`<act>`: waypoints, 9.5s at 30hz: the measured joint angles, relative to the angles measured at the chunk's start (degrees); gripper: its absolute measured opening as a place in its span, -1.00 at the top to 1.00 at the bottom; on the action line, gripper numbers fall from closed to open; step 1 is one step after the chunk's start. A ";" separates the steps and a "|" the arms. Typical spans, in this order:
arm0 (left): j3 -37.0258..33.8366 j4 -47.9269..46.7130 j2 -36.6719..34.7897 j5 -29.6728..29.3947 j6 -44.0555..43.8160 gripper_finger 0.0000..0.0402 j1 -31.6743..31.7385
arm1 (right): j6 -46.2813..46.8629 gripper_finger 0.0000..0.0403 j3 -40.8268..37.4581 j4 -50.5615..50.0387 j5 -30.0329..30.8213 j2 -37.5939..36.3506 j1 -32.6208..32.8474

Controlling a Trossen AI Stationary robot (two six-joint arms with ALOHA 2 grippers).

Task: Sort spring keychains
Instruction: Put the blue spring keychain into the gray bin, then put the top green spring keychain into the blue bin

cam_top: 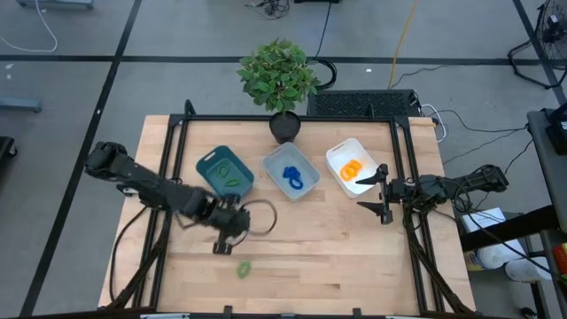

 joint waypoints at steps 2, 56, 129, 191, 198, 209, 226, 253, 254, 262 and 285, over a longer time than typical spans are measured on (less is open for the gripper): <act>0.00 -0.65 0.00 0.22 3.21 0.98 3.64 | 0.00 -0.48 0.00 0.00 0.00 0.00 -0.02; 46.82 -13.89 43.00 -7.64 43.32 0.98 31.31 | 0.00 -0.48 0.00 0.01 0.00 0.00 -0.02; 46.75 -43.59 26.13 -25.14 -27.59 -0.83 -5.98 | 0.00 -0.48 -0.02 0.02 0.02 0.00 0.00; -8.68 0.19 14.62 1.55 -53.57 -0.82 1.92 | 0.00 -0.48 -0.02 0.02 0.01 0.00 -0.01; -8.89 1.92 14.10 3.04 -52.69 -0.43 1.84 | 0.02 -0.48 -0.02 0.02 0.00 0.00 0.00; -8.89 2.07 13.91 5.07 -54.20 0.56 1.67 | 0.01 -0.48 -0.01 0.02 0.01 0.01 -0.01; -6.40 -1.98 1.89 4.37 -55.20 0.97 -4.19 | 0.01 -0.48 0.00 0.01 0.01 0.01 -0.01; 12.48 -18.12 2.52 6.33 -56.12 0.98 -14.56 | 0.00 -0.48 0.00 0.02 0.02 0.00 -0.02; 13.15 -18.05 3.19 6.74 -56.04 0.98 -14.88 | 0.00 -0.48 -0.02 0.02 0.01 0.02 -0.01; 17.50 -18.35 6.92 7.69 -54.75 0.98 -16.14 | 0.00 -0.48 -0.02 0.02 0.02 0.01 0.00; 17.57 -35.28 -0.87 3.02 -19.94 0.98 11.48 | 0.01 -0.48 -0.02 0.01 0.02 0.01 -0.01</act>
